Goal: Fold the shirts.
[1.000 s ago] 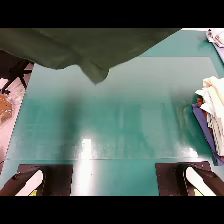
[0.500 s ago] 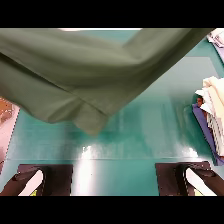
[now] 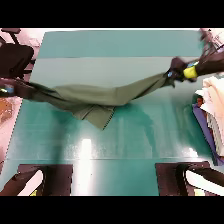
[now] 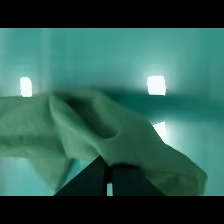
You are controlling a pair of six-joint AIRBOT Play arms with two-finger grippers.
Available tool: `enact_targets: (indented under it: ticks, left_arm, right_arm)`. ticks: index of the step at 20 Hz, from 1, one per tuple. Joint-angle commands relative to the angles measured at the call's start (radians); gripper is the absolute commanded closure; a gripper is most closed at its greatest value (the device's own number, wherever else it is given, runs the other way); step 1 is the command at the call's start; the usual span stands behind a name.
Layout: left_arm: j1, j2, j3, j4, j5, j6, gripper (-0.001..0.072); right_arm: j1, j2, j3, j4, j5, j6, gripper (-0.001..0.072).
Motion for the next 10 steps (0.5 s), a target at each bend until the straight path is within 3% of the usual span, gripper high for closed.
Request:
enact_targets:
  ticks: [1,6,10]
  left_arm:
    - [0.000,-0.052,-0.212,-0.144,0.225,0.150,0.0681]
    - [0.000,-0.171,-0.217,-0.166,0.453,0.175,0.0681]
    - [0.000,-0.192,-0.214,-0.165,0.451,0.177,0.0681]
  right_arm:
    - [0.011,-0.097,-0.129,-0.022,-0.121,0.042,0.0693]
    - [0.011,-0.187,-0.149,-0.023,-0.255,0.022,0.0693]
    - [0.008,-0.192,-0.149,-0.024,-0.303,-0.022,0.0686]
